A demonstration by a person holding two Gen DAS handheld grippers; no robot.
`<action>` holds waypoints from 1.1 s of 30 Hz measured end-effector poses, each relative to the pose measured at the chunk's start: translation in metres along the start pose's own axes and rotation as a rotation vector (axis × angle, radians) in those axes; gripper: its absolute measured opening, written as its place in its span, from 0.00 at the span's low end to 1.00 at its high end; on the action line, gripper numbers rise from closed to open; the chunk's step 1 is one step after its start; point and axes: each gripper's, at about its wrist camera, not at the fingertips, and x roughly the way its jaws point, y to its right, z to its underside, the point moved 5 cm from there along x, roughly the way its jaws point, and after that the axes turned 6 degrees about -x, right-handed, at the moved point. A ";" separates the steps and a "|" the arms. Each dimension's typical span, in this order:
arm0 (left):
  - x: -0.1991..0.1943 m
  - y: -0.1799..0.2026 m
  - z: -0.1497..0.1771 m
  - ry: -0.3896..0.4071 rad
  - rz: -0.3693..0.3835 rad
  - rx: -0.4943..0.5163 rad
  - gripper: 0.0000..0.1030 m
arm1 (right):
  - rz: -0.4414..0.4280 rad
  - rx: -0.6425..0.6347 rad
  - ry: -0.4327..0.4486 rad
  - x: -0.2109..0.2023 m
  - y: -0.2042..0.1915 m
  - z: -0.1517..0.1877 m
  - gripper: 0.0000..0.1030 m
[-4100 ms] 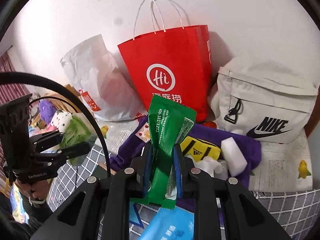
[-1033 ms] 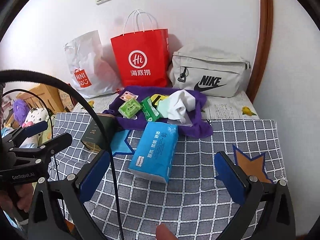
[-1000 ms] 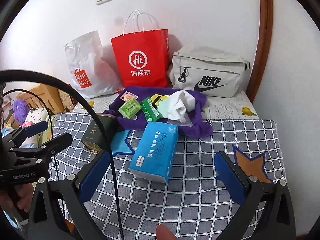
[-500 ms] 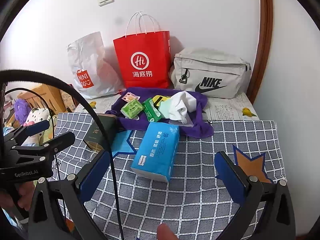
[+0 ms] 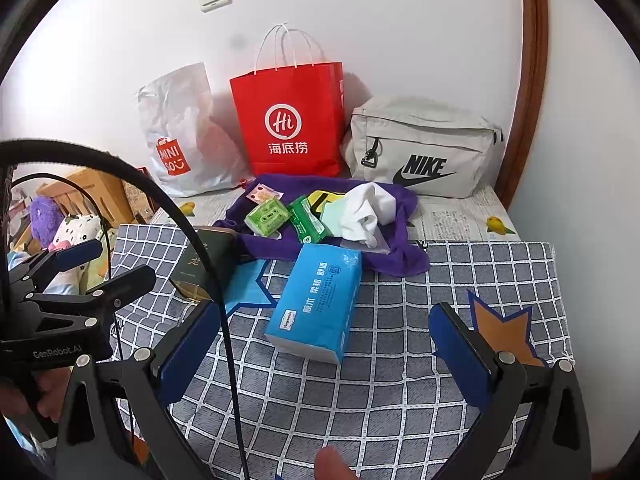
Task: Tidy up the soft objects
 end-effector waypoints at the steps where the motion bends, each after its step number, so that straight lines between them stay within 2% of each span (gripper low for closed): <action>1: 0.000 0.000 0.000 0.000 0.000 -0.001 1.00 | -0.001 -0.002 -0.001 0.000 0.000 0.000 1.00; 33: -0.002 0.004 0.003 0.000 -0.004 0.025 1.00 | -0.006 -0.004 -0.004 0.002 -0.001 0.000 1.00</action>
